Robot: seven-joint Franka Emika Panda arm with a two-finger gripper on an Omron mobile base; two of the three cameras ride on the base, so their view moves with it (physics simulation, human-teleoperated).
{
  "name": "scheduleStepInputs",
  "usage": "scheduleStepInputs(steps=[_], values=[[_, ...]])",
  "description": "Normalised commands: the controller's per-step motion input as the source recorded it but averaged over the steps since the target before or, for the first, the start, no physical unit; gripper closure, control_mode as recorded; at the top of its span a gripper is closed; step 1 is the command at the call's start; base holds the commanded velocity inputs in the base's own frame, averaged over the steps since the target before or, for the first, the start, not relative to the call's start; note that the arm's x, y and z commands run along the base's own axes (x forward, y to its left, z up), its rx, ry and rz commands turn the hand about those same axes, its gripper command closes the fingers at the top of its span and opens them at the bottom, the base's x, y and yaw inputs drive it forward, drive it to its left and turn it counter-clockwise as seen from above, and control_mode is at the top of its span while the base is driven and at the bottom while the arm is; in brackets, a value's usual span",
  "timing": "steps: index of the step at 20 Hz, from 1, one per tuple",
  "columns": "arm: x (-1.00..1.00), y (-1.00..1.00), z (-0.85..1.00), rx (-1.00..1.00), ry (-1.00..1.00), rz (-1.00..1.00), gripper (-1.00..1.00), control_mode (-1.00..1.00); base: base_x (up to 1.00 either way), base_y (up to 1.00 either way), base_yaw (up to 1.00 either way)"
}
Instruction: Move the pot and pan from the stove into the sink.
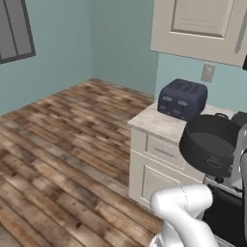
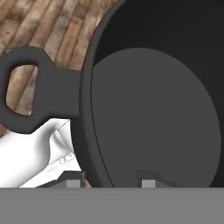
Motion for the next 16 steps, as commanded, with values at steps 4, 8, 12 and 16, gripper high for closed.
scheduleStepInputs(steps=[4, 8, 12, 16], values=[[0.0, 0.0, 0.0, 0.0, 0.0, 0.0, 1.0, 1.0, -0.2, 0.43, 0.3], [0.0, 0.0, 0.0, 0.0, 0.0, 0.0, 1.0, 1.0, -0.1, 0.39, 0.35], [0.0, 0.0, 0.0, 0.0, 0.0, 0.0, 1.0, 1.0, -0.04, 0.31, 0.38], [0.0, 0.0, 0.0, 0.0, 0.0, 0.0, 1.0, 1.0, 0.0, 0.3, 0.39]])
